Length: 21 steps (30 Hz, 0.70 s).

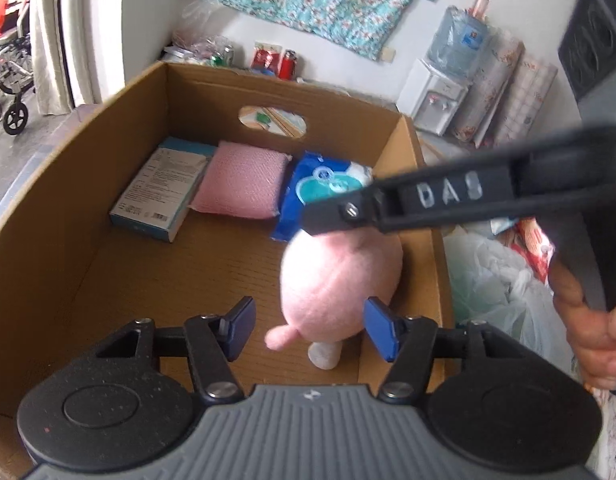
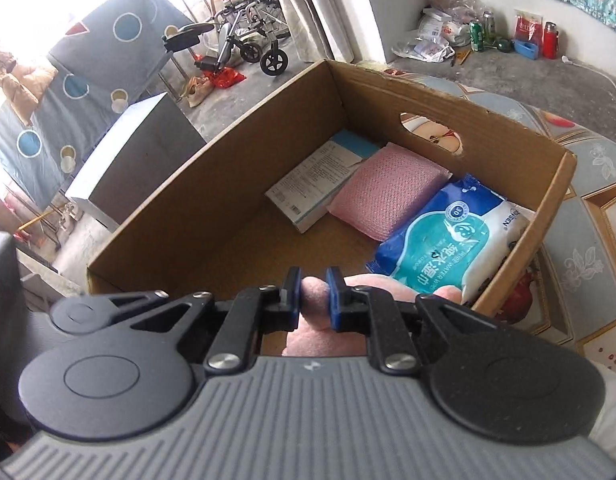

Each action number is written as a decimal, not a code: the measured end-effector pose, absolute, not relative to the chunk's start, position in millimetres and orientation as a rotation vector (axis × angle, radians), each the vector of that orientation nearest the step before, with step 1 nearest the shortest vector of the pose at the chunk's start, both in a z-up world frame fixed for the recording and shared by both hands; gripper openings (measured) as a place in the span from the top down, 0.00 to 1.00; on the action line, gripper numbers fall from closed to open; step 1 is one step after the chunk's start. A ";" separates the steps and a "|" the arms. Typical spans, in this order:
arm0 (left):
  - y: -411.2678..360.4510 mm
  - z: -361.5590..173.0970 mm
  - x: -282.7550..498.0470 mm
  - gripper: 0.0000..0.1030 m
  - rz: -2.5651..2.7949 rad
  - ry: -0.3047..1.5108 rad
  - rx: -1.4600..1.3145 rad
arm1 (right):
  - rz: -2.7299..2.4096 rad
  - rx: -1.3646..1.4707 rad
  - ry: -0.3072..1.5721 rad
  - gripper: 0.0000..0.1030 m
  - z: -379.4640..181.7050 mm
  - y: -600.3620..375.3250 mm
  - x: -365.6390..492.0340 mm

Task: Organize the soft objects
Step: 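Carry the bunny with the right gripper over the cardboard box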

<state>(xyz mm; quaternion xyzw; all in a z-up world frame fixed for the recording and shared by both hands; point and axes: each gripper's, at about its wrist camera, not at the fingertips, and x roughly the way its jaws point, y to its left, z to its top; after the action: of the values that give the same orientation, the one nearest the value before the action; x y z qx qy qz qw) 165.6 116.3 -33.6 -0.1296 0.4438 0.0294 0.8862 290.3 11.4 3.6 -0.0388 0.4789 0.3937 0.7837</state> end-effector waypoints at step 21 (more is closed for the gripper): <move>119.7 -39.7 179.3 0.52 0.095 0.953 -0.298 | 0.925 0.066 1.095 0.89 7.4 20.3 310.0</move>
<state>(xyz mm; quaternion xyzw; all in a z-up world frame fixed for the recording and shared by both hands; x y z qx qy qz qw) 179.3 119.7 -39.7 -0.1430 0.4566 0.0457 0.8769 310.0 20.3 7.4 0.0304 0.5016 0.4240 0.7535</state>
